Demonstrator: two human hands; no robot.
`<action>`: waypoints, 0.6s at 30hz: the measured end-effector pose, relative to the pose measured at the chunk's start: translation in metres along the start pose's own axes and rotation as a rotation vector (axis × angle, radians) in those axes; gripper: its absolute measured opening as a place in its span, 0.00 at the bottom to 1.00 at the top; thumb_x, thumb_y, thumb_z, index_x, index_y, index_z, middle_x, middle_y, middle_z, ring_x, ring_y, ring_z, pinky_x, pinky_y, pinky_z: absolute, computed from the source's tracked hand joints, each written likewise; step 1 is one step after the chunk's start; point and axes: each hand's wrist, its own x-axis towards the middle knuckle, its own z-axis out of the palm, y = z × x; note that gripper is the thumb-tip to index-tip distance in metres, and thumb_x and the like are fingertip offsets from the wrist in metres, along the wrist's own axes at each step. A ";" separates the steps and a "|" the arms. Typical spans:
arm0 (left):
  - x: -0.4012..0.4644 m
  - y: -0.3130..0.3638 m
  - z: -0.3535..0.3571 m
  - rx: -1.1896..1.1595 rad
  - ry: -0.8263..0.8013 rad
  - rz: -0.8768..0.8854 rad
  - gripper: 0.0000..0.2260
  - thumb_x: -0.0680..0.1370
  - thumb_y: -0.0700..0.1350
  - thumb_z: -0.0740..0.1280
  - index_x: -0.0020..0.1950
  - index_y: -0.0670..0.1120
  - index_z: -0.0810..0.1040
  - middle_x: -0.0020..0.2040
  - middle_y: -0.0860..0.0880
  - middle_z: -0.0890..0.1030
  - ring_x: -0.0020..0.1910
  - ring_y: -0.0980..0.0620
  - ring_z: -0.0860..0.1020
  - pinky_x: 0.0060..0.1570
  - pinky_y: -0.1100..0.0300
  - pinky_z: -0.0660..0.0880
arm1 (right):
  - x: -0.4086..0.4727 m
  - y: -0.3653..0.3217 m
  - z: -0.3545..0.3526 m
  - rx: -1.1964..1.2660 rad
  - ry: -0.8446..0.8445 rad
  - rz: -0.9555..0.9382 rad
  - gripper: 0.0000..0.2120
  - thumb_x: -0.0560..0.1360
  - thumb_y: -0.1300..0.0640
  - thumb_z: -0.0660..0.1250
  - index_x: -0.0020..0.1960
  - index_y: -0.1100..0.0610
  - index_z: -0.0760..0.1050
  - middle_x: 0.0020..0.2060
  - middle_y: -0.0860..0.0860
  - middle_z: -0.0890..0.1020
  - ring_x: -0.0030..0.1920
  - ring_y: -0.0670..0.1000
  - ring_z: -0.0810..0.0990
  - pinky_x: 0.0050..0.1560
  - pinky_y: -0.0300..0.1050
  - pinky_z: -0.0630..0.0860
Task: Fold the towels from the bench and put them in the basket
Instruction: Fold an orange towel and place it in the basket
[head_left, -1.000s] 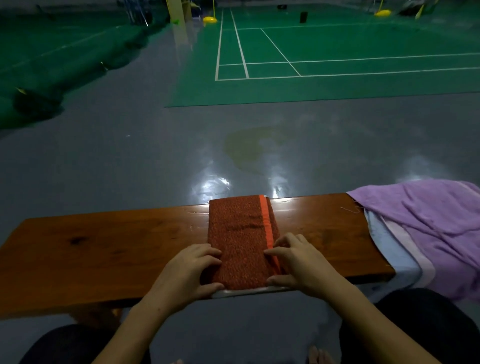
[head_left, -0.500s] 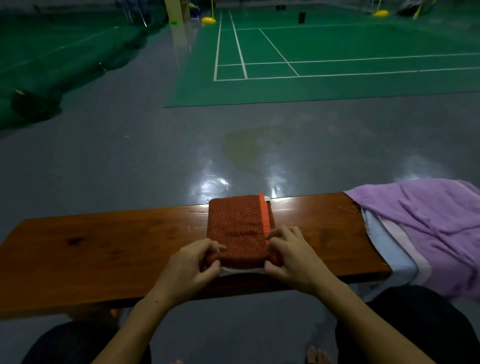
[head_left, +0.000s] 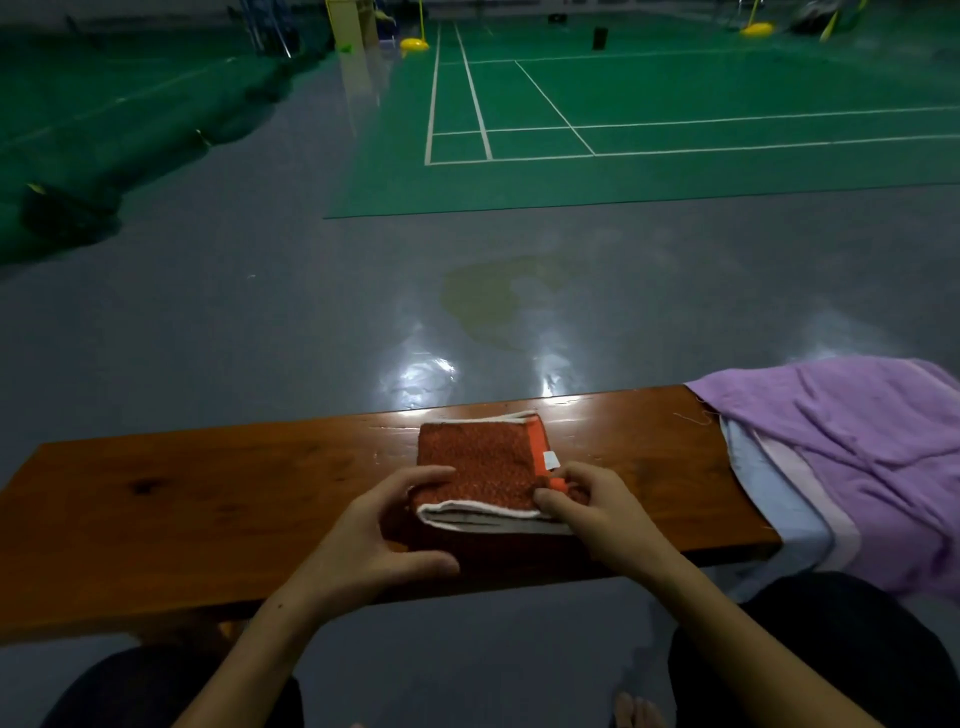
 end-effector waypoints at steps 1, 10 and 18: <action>0.003 -0.003 0.000 0.051 0.049 0.045 0.28 0.71 0.45 0.83 0.69 0.56 0.80 0.61 0.55 0.84 0.61 0.52 0.83 0.56 0.55 0.83 | 0.000 -0.001 0.000 0.025 -0.016 0.027 0.06 0.79 0.51 0.73 0.50 0.53 0.83 0.45 0.51 0.87 0.47 0.52 0.86 0.54 0.62 0.83; 0.023 -0.001 0.013 -0.245 0.298 0.008 0.10 0.82 0.42 0.70 0.61 0.49 0.86 0.54 0.50 0.88 0.55 0.51 0.85 0.47 0.60 0.82 | -0.008 -0.027 -0.021 0.352 -0.373 0.204 0.22 0.76 0.52 0.77 0.69 0.50 0.78 0.60 0.50 0.85 0.61 0.54 0.85 0.58 0.53 0.84; 0.067 -0.015 0.015 -0.225 0.482 -0.059 0.04 0.80 0.41 0.74 0.54 0.45 0.86 0.48 0.46 0.88 0.47 0.57 0.85 0.44 0.65 0.79 | 0.037 0.000 0.003 0.208 0.115 0.166 0.08 0.83 0.53 0.68 0.58 0.54 0.83 0.52 0.52 0.87 0.51 0.51 0.87 0.54 0.57 0.86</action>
